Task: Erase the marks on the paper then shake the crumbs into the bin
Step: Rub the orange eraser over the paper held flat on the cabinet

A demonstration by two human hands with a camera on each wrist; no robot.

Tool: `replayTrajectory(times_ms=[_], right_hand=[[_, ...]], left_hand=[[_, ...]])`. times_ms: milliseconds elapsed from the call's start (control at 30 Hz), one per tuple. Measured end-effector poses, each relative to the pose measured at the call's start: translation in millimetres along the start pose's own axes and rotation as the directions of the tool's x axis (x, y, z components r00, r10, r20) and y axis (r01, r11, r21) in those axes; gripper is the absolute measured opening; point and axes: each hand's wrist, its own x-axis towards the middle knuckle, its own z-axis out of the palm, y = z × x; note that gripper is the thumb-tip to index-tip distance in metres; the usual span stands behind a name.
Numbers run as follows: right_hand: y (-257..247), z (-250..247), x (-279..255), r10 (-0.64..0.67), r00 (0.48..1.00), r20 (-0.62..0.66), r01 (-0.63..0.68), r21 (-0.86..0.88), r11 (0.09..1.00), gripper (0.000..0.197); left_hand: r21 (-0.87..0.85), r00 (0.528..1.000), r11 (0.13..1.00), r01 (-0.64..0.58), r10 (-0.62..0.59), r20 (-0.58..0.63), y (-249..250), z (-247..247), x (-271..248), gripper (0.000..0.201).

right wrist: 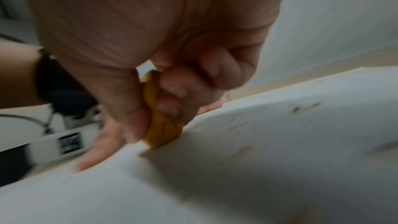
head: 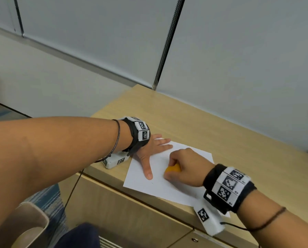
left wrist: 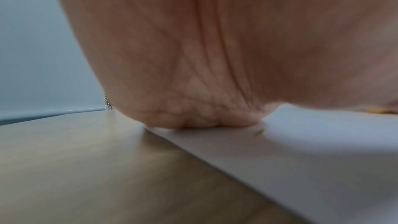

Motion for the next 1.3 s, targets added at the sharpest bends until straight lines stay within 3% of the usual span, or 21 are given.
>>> replayTrajectory(times_ms=[133,333,433,533,633,700,767,1033,1167,1300], right_hand=[[35,-17,3,0.236,0.968,-0.085,-0.231,0.072,0.970,0.026],[26,-1,-9,0.103,0.993,-0.048,-0.102,0.023,0.994,0.028],[45,-7,-16,0.216,0.974,-0.065,-0.197,0.228,0.954,0.026],[70,-7,-27,0.366,0.931,-0.017,-0.309,0.500,0.809,0.028],[87,3,-39,0.417,0.904,0.094,-0.347,0.732,0.587,0.028],[92,8,-42,0.423,0.897,0.127,-0.331,0.828,0.452,0.026],[93,9,-43,0.444,0.886,0.136,-0.323,0.867,0.379,0.027],[81,-2,-38,0.452,0.871,0.193,-0.429,0.746,0.510,0.028],[77,-4,-38,0.476,0.859,0.189,-0.460,0.694,0.554,0.030],[78,-2,-36,0.472,0.858,0.203,-0.478,0.653,0.588,0.030]], left_hand=[[0.011,1.000,1.000,0.014,-0.014,0.000,2,0,0,0.140],[-0.013,1.000,1.000,0.000,-0.001,-0.025,0,3,0,0.139],[-0.014,1.000,1.000,-0.002,0.002,-0.021,-3,6,4,0.143],[-0.013,1.000,1.000,-0.010,0.010,-0.026,-5,7,5,0.145],[-0.019,0.999,1.000,-0.019,0.018,-0.028,-5,7,5,0.143],[-0.030,1.000,0.999,-0.021,0.020,-0.024,-5,7,5,0.142],[-0.018,1.000,1.000,-0.017,0.017,-0.007,-5,6,4,0.144],[0.061,0.992,0.998,-0.031,0.024,0.120,14,-10,-10,0.138],[0.081,0.980,0.981,-0.176,0.167,0.108,42,-2,-23,0.129],[0.056,0.937,0.939,-0.340,0.334,0.103,65,11,-38,0.117]])
